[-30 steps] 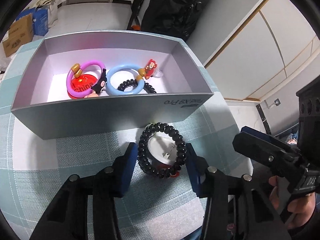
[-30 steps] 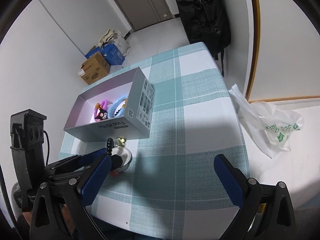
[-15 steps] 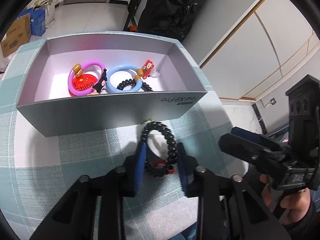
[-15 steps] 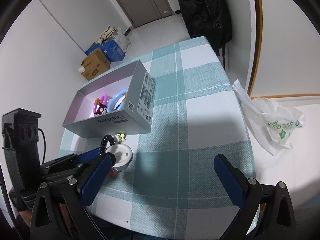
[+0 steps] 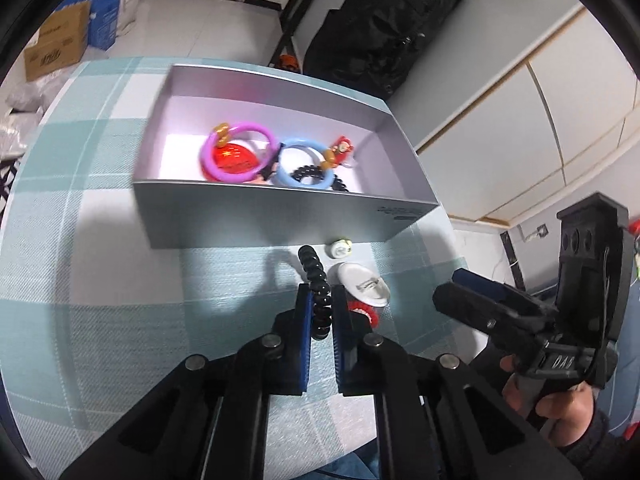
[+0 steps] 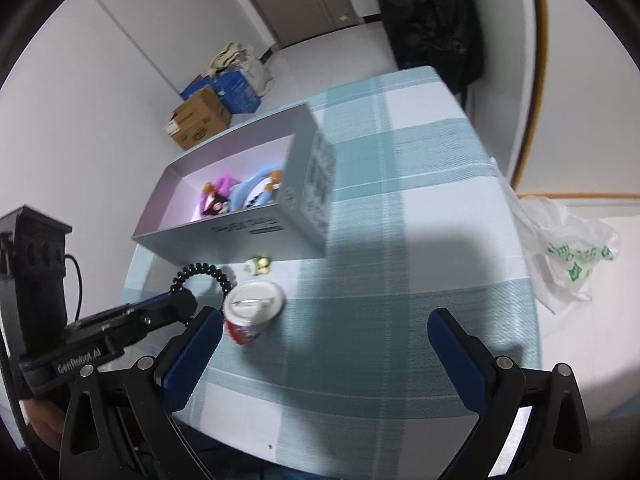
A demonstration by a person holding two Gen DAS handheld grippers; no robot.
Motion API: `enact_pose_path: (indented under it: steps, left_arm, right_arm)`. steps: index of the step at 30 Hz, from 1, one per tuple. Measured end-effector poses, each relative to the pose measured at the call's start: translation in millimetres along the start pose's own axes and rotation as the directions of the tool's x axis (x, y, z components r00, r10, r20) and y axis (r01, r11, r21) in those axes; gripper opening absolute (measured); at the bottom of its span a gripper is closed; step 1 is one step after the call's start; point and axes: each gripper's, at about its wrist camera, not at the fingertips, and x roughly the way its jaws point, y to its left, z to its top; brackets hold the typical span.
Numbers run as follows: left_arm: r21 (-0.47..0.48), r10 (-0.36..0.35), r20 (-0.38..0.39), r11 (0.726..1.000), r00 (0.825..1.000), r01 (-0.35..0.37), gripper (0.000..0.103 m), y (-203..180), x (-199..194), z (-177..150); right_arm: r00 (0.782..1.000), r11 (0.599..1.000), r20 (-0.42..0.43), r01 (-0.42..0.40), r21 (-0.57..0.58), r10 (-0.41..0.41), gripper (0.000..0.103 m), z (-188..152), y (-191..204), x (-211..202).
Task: Organize jewelry
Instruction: 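Grasp the white round pin badge with the right tool while the left holds the bracelet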
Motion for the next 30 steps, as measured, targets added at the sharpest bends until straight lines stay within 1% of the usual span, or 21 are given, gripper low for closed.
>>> enact_pose_path:
  steps: [4,8,13,16,17,18,19,20,22,24,26,30]
  left_arm:
    - [-0.013,-0.008,0.025,1.000,1.000,0.008,0.005,4,-11,-2]
    - [-0.026,-0.012,0.065,1.000,0.998,0.013,0.005,5,-25,-3]
    - [-0.031,-0.025,0.117,0.999,0.993,0.028,0.005,8,-44,-1]
    - [-0.038,-0.033,0.127,0.999,0.991,0.038,0.005,10,-49,0]
    - [-0.042,-0.034,0.124,0.998,0.992,0.040,0.005,11,-49,0]
    - [-0.046,-0.038,0.123,0.998,0.992,0.044,0.005,12,-49,1]
    - [-0.049,-0.040,0.125,0.998,0.991,0.046,0.005,12,-48,2]
    - [-0.050,-0.038,0.127,0.998,0.991,0.044,0.005,12,-49,3]
    - [-0.049,-0.039,0.132,0.998,0.990,0.046,0.005,13,-51,2]
    - [-0.050,-0.045,0.137,0.997,0.990,0.052,0.005,15,-54,1]
    - [-0.052,-0.051,0.141,0.997,0.989,0.058,0.005,17,-56,3]
    - [-0.052,-0.052,0.141,0.997,0.989,0.060,0.005,18,-56,4]
  right_arm:
    - [0.999,0.998,-0.017,-0.031,-0.054,0.030,0.103,-1,16,8]
    - [0.999,0.996,-0.038,-0.035,-0.084,0.032,0.102,-1,27,19]
    - [0.998,0.994,-0.057,-0.034,-0.101,0.028,0.094,1,34,33]
    - [0.999,0.991,-0.047,-0.011,-0.133,0.005,0.089,3,42,37]
    - [0.999,0.990,-0.045,-0.006,-0.143,0.000,0.086,3,44,38]
    - [0.999,0.988,-0.043,0.002,-0.154,-0.009,0.080,3,47,39]
    - [0.999,0.986,-0.039,0.016,-0.168,-0.023,0.071,2,50,40]
    - [0.999,0.982,-0.037,0.030,-0.188,-0.038,0.067,2,54,42]
    - [0.997,0.970,-0.029,0.060,-0.234,-0.069,0.051,1,62,45]
    - [0.996,0.961,-0.026,0.076,-0.266,-0.086,0.042,0,68,48]
    - [0.994,0.953,-0.018,0.097,-0.289,-0.107,0.041,-2,73,50]
    - [0.995,0.955,-0.020,0.085,-0.284,-0.095,0.041,-1,73,50]
